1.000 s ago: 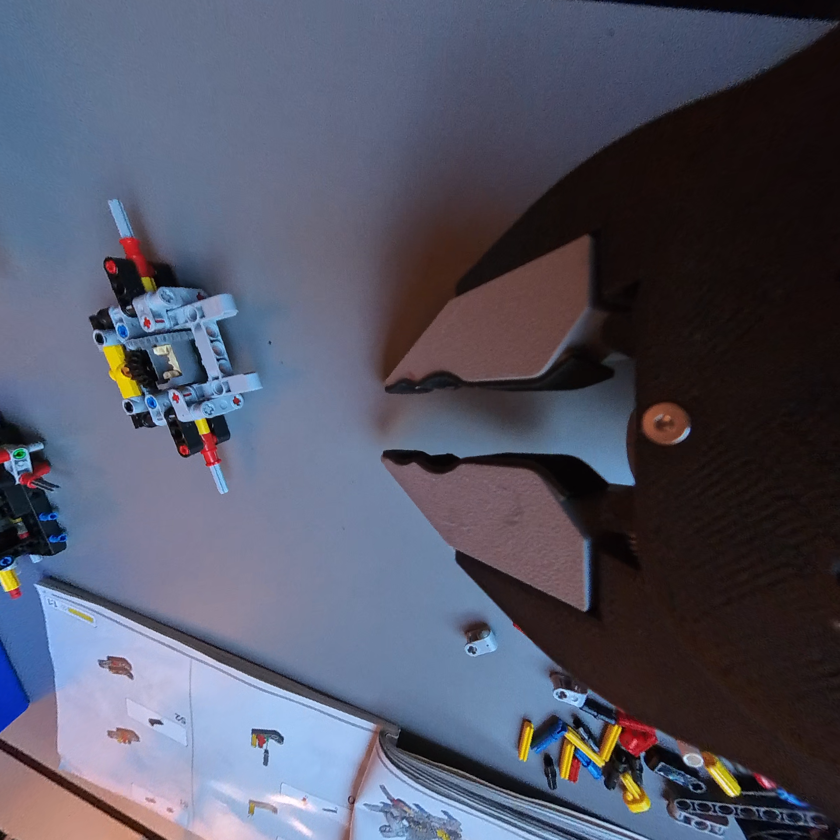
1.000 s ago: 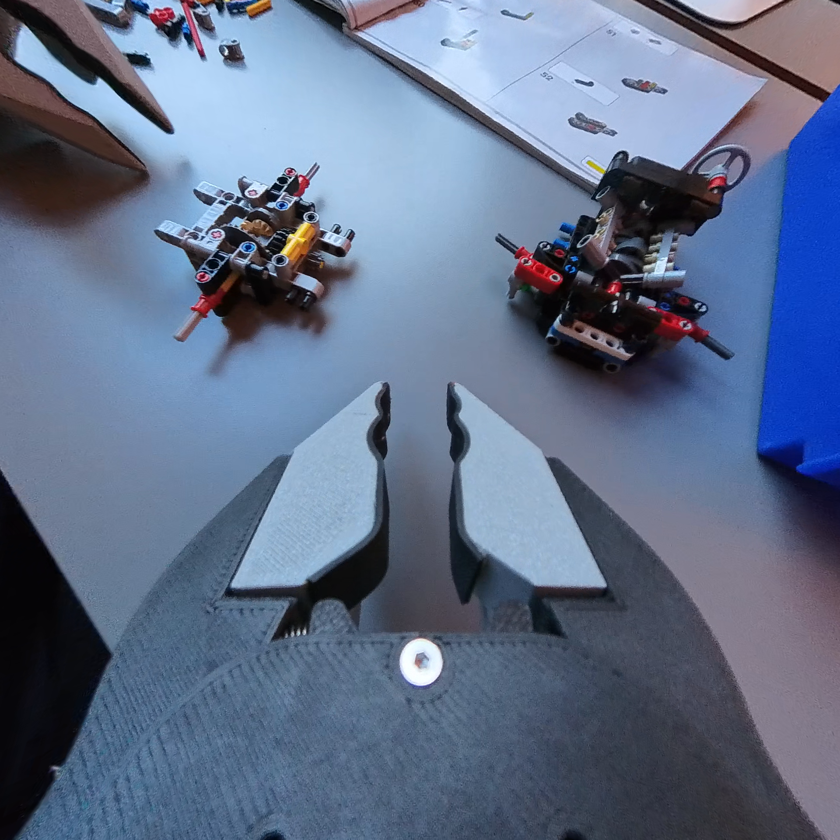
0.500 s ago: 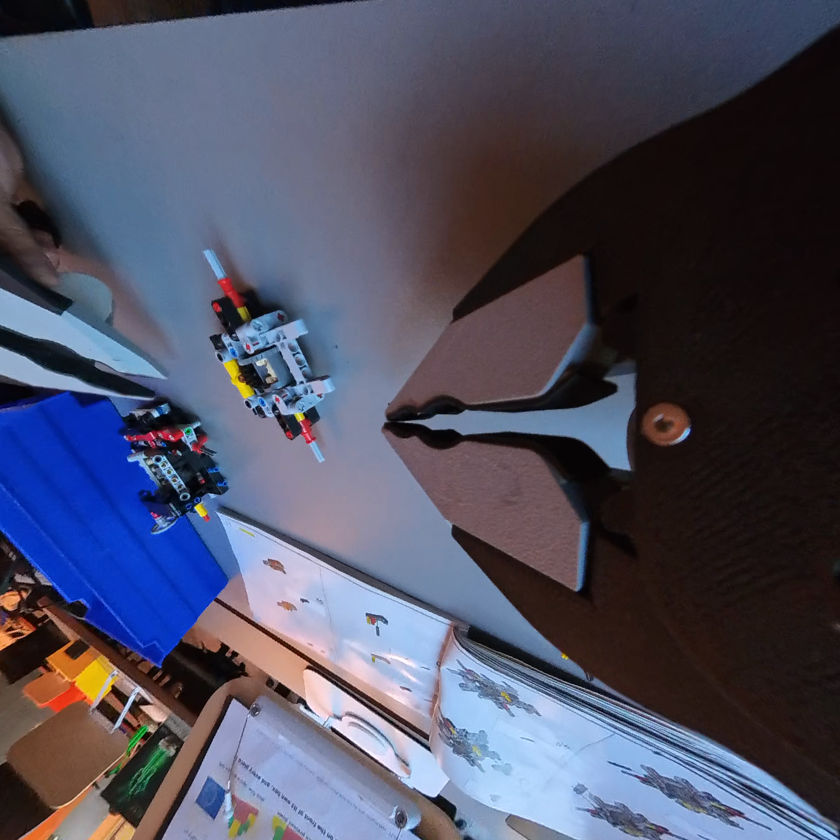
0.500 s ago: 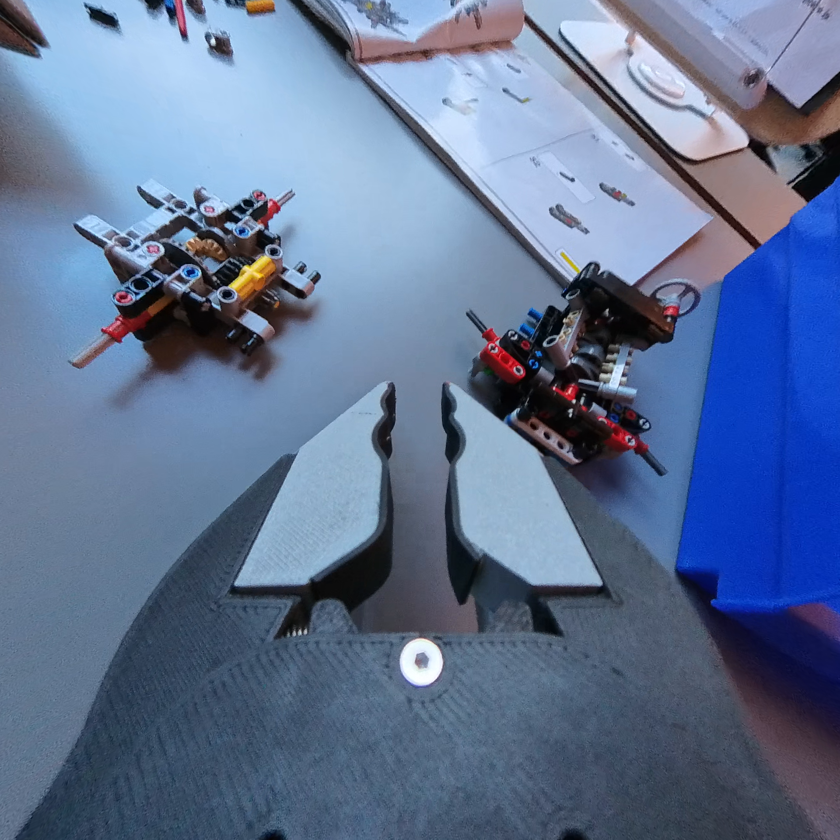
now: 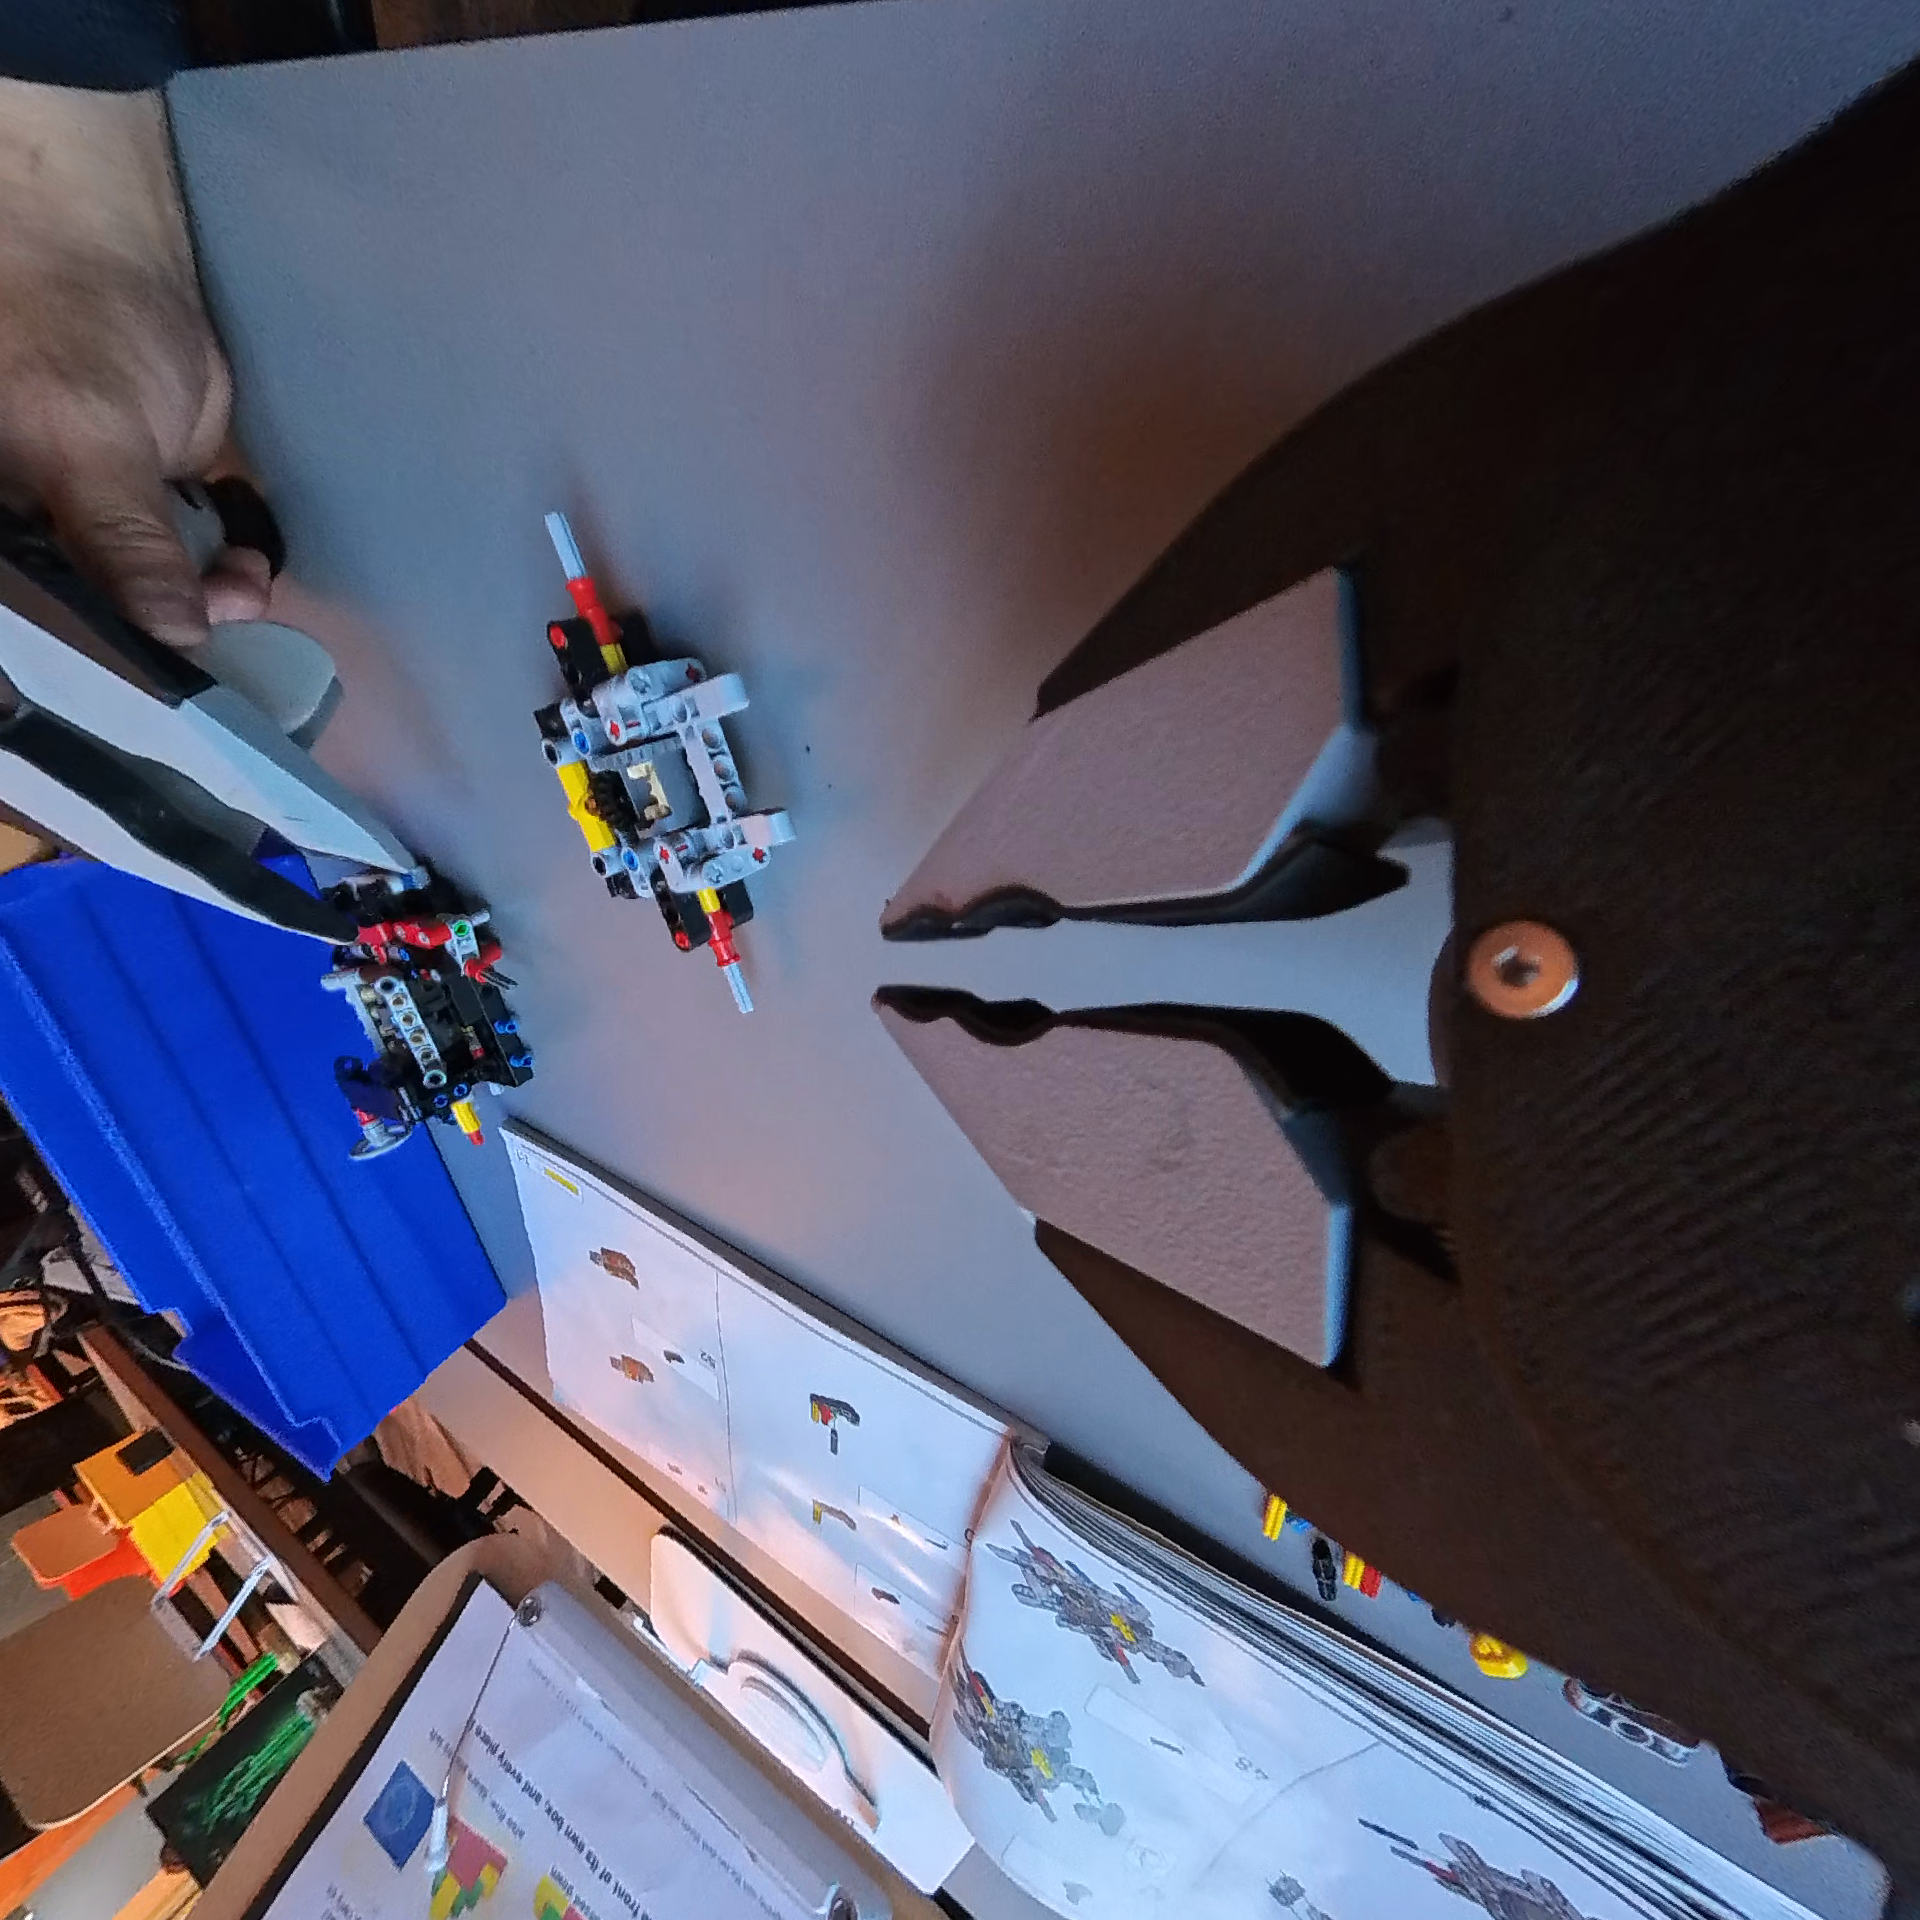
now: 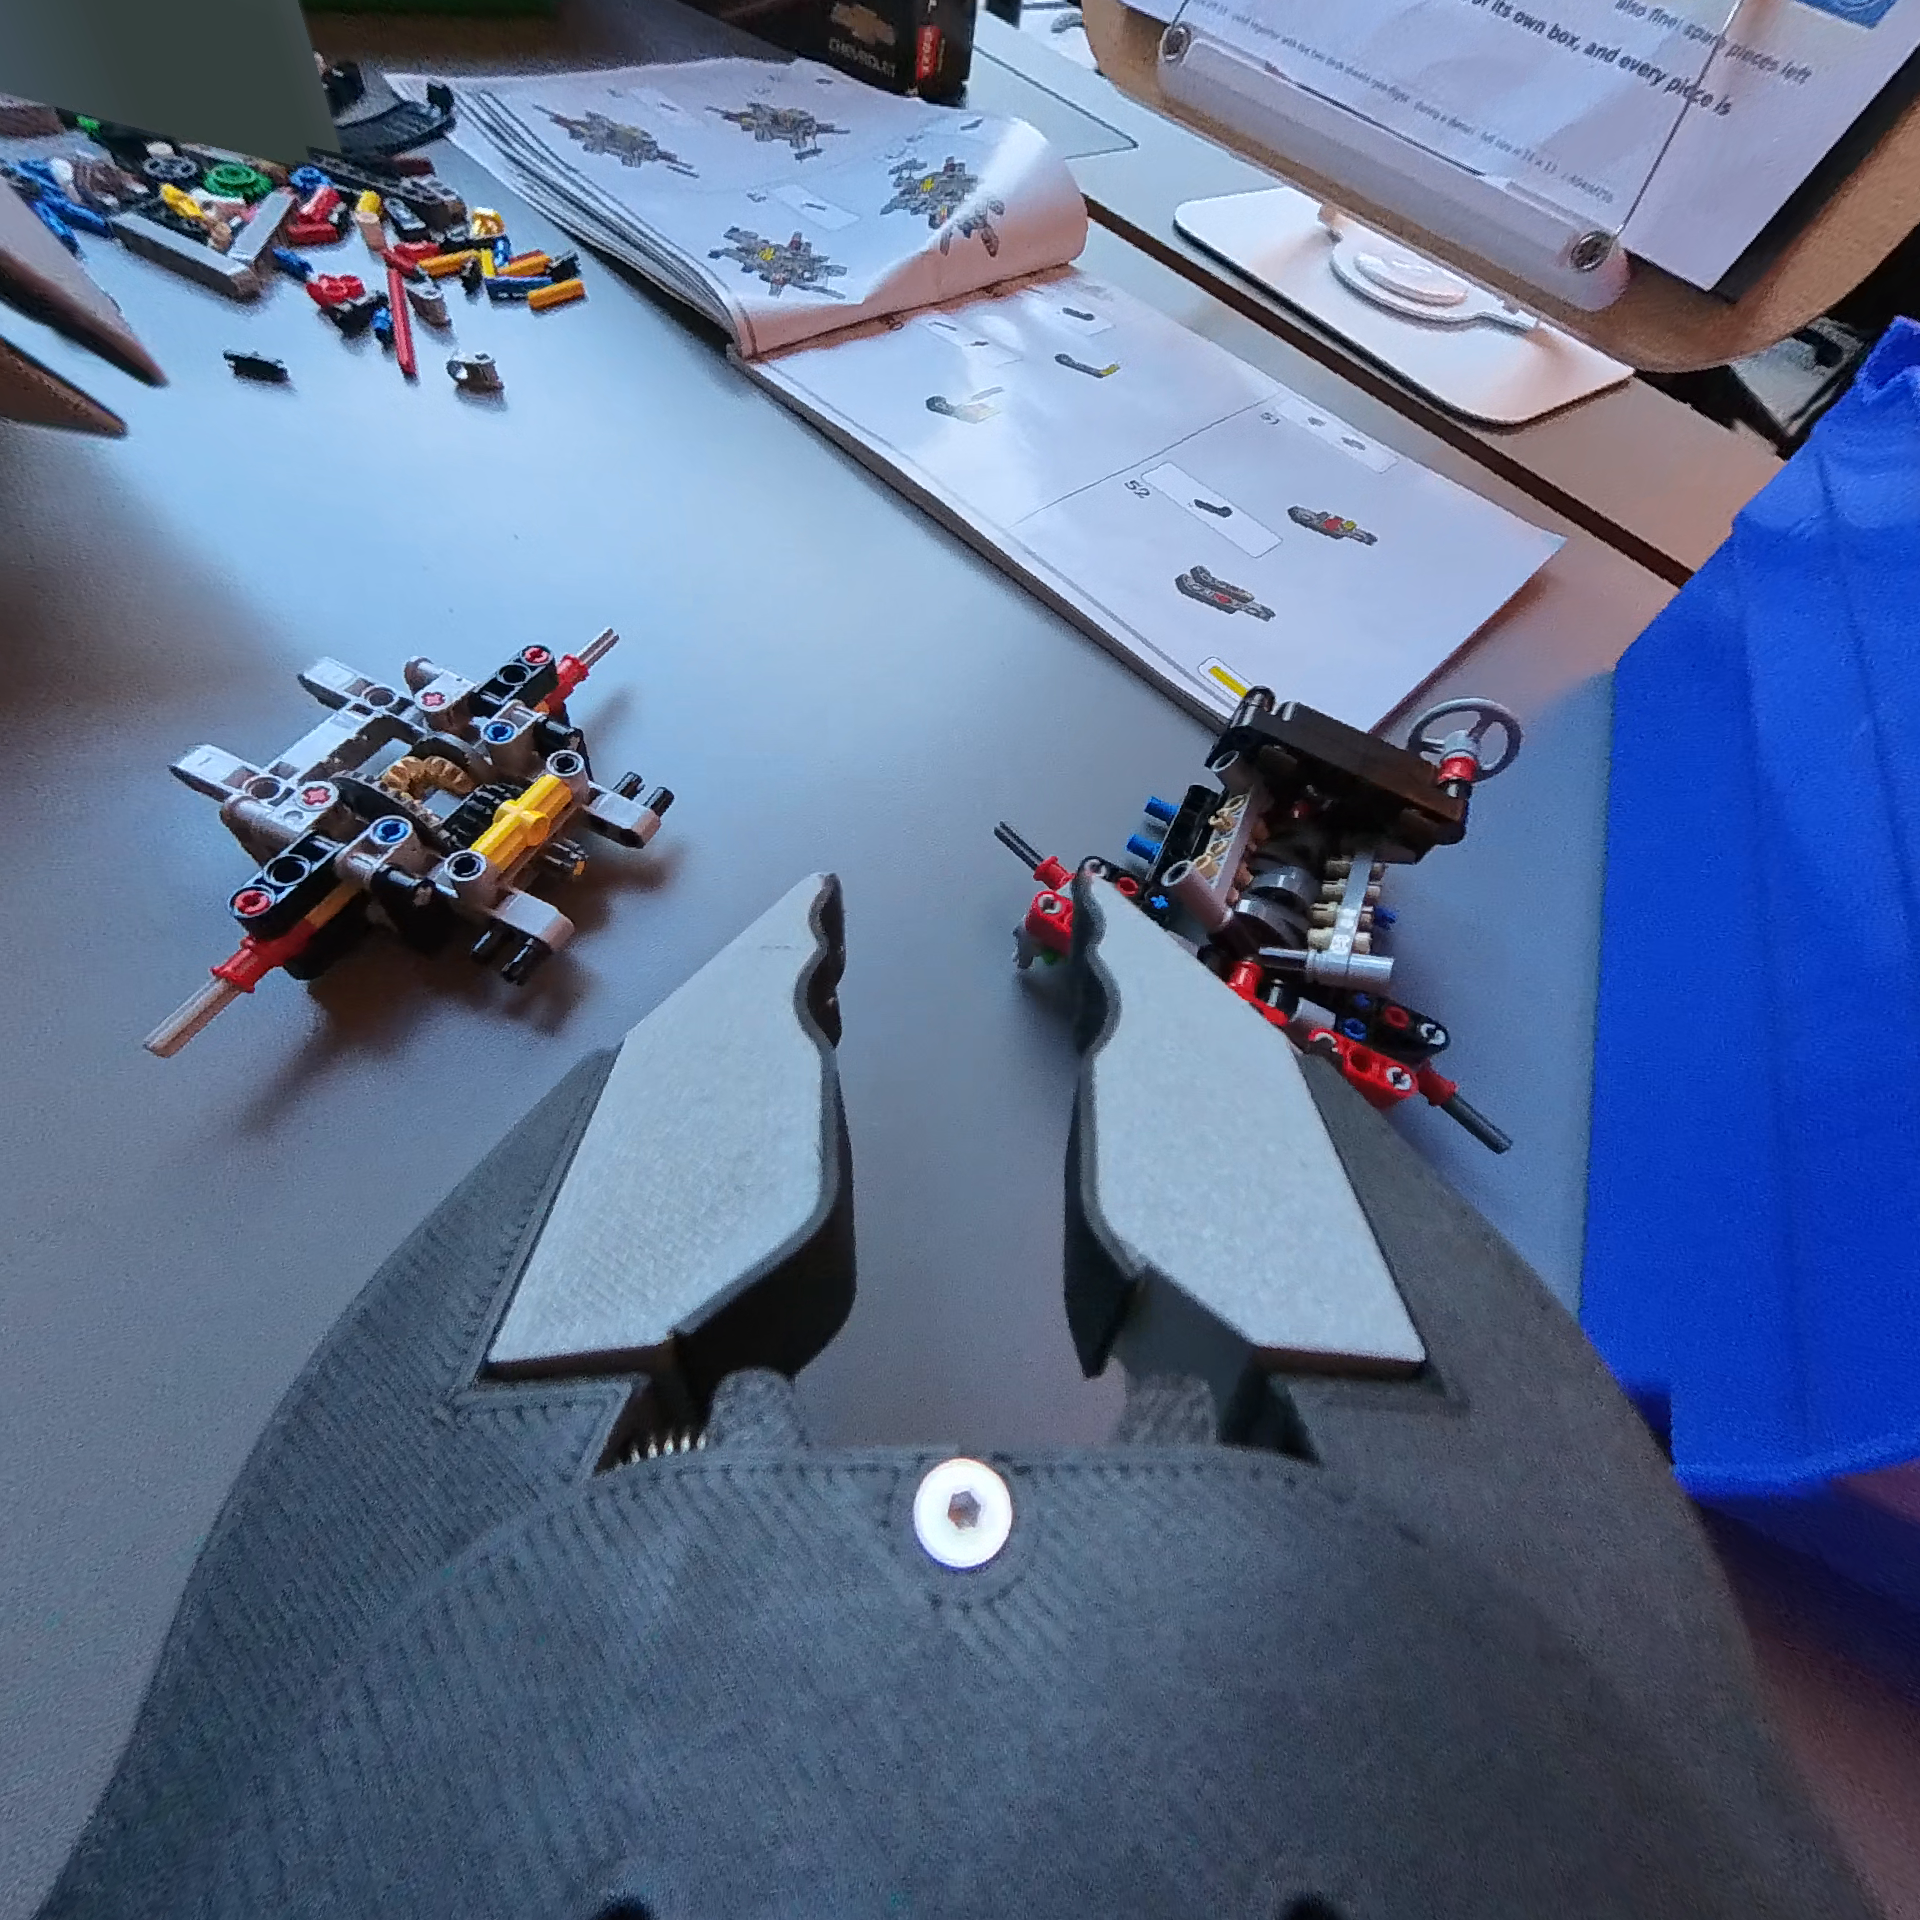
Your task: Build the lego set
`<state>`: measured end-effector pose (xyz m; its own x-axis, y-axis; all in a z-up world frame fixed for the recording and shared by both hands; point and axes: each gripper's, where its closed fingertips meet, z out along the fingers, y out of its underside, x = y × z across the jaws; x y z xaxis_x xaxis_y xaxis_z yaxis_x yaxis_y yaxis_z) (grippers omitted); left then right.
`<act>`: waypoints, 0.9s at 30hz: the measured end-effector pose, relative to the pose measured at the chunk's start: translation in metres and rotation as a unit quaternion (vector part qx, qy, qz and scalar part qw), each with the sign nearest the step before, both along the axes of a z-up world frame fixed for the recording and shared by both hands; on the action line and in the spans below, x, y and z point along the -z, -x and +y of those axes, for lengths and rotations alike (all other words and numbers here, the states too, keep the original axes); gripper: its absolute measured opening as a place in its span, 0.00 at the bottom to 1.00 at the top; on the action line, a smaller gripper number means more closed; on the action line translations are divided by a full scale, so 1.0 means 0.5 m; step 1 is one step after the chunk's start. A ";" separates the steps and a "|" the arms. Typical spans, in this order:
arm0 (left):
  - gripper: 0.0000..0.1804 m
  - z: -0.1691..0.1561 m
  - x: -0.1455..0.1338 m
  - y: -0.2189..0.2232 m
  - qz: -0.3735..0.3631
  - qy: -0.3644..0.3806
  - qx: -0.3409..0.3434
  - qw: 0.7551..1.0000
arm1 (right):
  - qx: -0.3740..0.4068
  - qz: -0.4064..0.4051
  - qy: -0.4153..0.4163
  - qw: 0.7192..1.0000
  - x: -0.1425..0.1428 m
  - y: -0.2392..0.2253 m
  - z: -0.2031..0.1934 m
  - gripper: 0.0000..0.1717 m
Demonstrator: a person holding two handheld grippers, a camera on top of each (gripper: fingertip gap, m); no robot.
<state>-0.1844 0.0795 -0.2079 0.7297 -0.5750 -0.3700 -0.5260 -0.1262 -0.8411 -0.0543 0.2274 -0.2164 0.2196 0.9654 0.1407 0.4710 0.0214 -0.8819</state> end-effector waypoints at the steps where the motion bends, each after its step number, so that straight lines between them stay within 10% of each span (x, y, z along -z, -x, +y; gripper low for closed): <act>1: 0.05 0.001 0.001 0.001 -0.001 0.002 -0.002 1.000 | 0.001 0.002 0.002 1.000 -0.001 0.000 0.001 0.24; 27: 0.09 0.012 0.003 0.014 -0.019 0.022 -0.021 0.999 | 0.018 0.027 -0.011 0.999 -0.017 -0.010 0.010 0.22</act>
<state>-0.1914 0.0855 -0.2093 0.7667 -0.5590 -0.3156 -0.4866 -0.1854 -0.8537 -0.0491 0.2326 -0.2077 0.2624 0.9534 0.1490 0.4243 0.0247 -0.9052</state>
